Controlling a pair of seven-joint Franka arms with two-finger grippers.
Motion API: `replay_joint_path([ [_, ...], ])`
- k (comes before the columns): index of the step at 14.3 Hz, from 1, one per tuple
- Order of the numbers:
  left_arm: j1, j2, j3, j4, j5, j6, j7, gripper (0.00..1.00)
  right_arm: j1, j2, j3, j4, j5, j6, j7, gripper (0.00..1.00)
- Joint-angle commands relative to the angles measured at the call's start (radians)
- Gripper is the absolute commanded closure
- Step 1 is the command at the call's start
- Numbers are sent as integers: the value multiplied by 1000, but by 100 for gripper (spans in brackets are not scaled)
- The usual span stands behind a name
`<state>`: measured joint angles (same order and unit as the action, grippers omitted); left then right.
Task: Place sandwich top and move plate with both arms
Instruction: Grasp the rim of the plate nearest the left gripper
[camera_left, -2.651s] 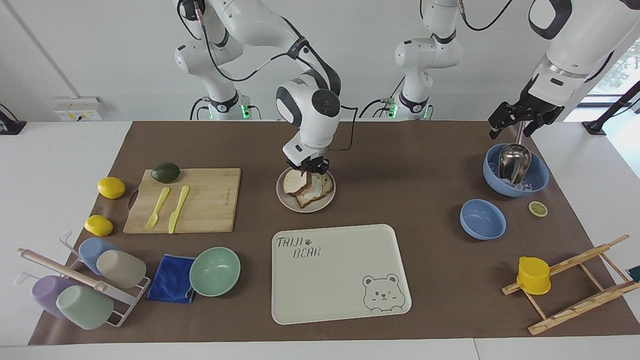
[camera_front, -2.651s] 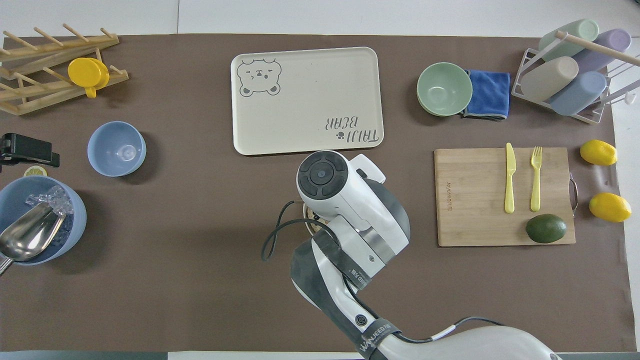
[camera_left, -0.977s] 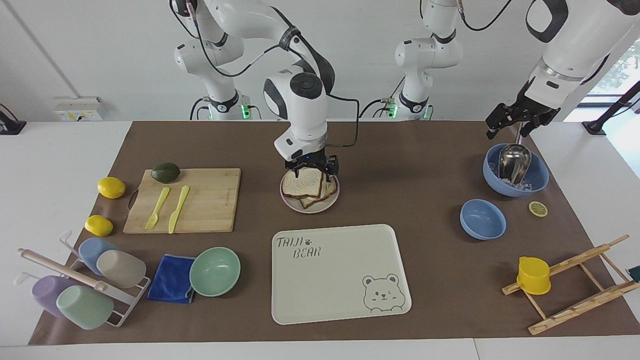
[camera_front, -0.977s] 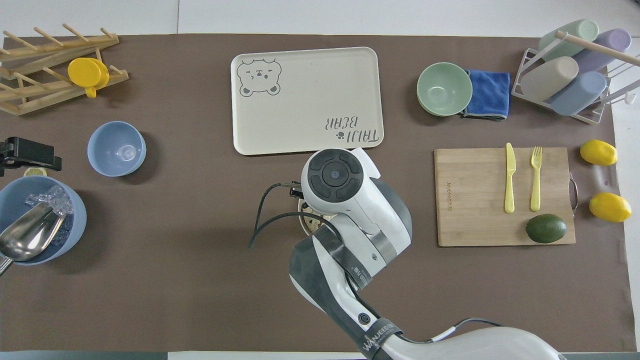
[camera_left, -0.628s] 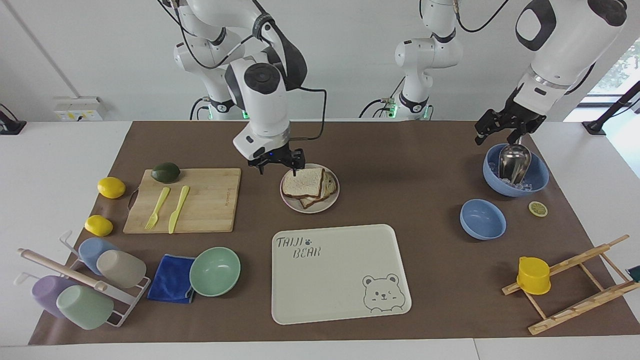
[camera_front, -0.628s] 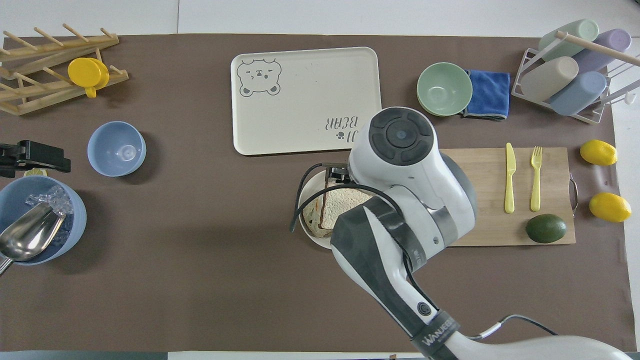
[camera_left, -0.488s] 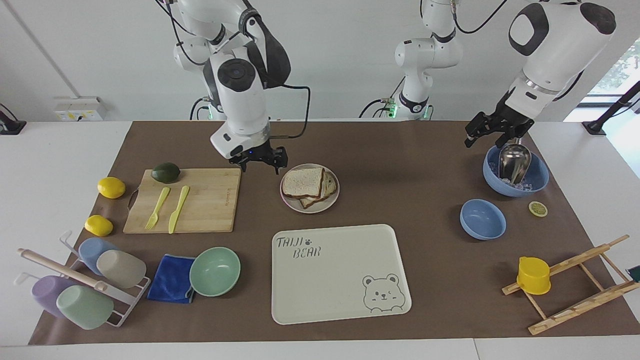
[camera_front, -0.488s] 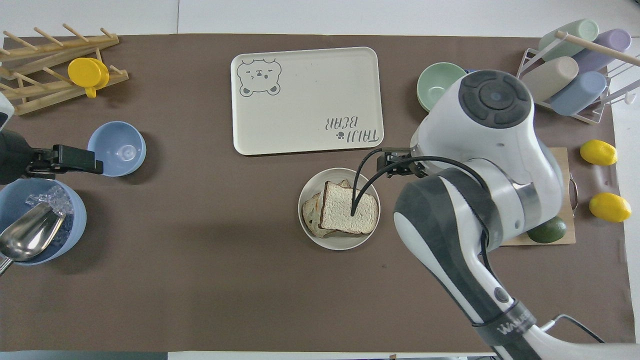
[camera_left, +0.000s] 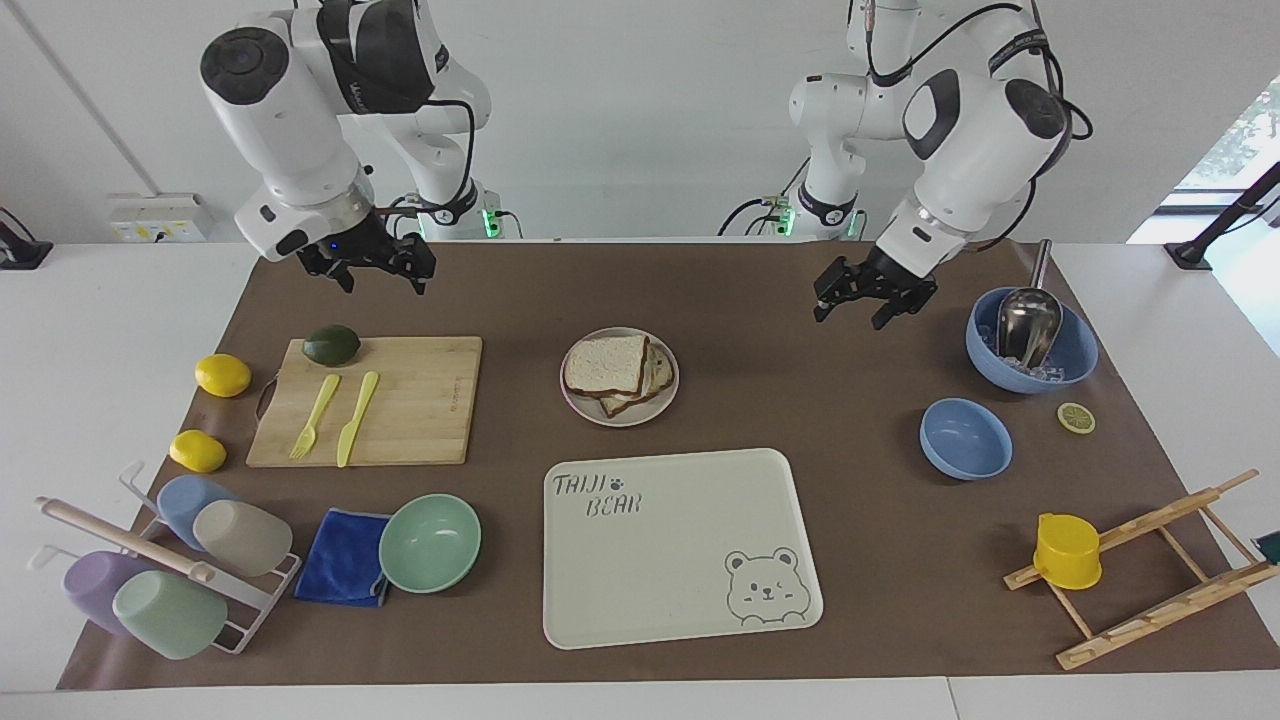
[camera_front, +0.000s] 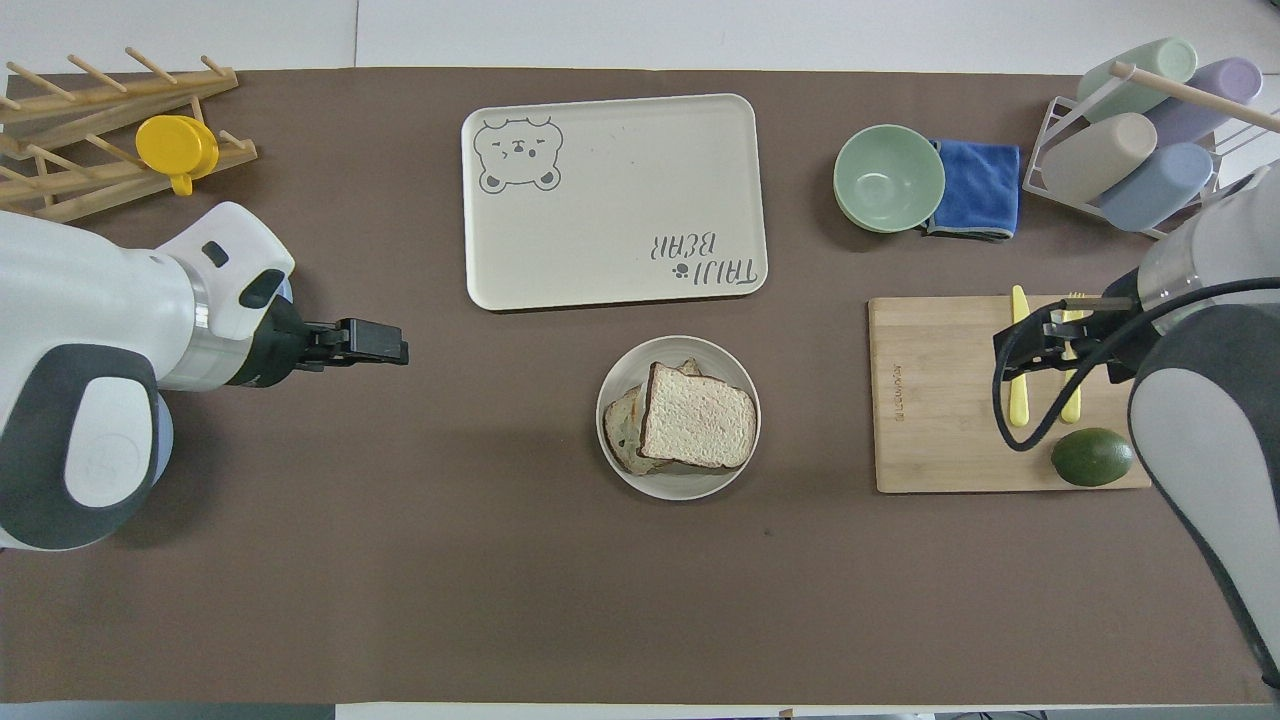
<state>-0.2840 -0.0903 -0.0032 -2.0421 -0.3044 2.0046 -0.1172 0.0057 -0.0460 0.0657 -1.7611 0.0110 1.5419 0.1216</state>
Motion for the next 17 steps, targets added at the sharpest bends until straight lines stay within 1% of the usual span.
replay_joint_path([
  [1,-95,44,15,-58,-28,112,-50,0,37,11,-64,-5,17,-6,-57,0],
  [3,-161,67,15,-116,-71,219,-88,0,48,58,-102,49,4,-31,-59,0],
  [5,-223,98,15,-171,-91,336,-119,0,54,61,-95,55,-22,-37,-59,0],
  [6,-243,115,15,-185,-93,371,-128,0,56,57,-95,52,-13,-54,-60,0],
  [8,-277,133,15,-185,-94,387,-133,1,54,61,-87,55,-14,-49,-60,0],
  [9,-291,158,14,-185,-94,410,-133,1,51,63,-92,57,-14,-52,-63,0],
  [11,-316,201,14,-185,-108,460,-131,7,56,61,-133,75,-11,-54,-88,0],
  [12,-319,210,14,-182,-134,465,-127,11,54,60,-156,78,-11,-52,-100,0],
  [16,-342,245,14,-175,-150,490,-122,12,53,49,-199,90,-9,-42,-158,0],
  [17,-343,247,14,-175,-165,497,-122,18,53,51,-201,103,-8,-36,-157,0],
])
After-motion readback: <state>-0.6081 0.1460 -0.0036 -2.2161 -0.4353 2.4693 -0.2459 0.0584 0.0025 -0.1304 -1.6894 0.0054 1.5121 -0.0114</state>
